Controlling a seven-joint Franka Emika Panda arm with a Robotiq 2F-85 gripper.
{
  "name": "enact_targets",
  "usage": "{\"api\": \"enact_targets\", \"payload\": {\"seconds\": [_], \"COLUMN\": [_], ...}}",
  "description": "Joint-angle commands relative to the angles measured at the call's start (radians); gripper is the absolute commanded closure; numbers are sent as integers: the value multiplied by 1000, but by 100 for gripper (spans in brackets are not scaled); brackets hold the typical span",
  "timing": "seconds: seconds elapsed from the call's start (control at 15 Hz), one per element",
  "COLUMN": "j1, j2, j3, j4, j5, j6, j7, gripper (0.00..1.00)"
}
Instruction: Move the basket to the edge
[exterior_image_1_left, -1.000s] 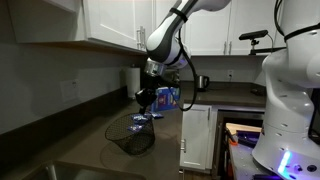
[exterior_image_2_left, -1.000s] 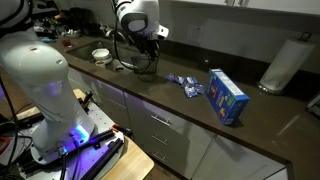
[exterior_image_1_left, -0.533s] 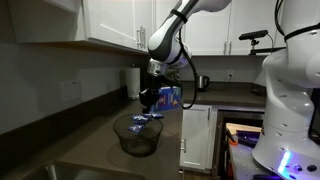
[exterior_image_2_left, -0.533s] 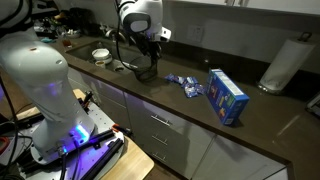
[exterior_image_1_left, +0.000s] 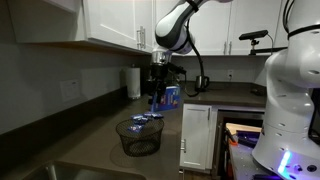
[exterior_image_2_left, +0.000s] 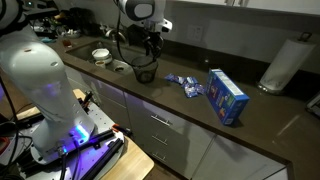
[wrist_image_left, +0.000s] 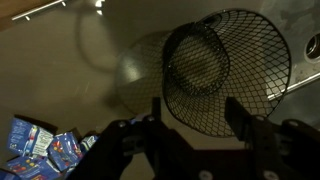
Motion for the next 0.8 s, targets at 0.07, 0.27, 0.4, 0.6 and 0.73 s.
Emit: {"api": "enact_targets", "payload": {"seconds": [0.07,0.27,0.4,0.6,0.73], "j1": [-24,-17,-9,-3,-3], "j2": [-86,-113,-120,-126,-131], "j3": [38,50,51,56,66], "j4": [31,65,98,136,148], "j5": [-136,-166,-148,-150,-162], "j6": [-123,-200,-293,-392,-413], "j7": [77,89,66,25,16], "gripper": [1,0,0,0,0]}}
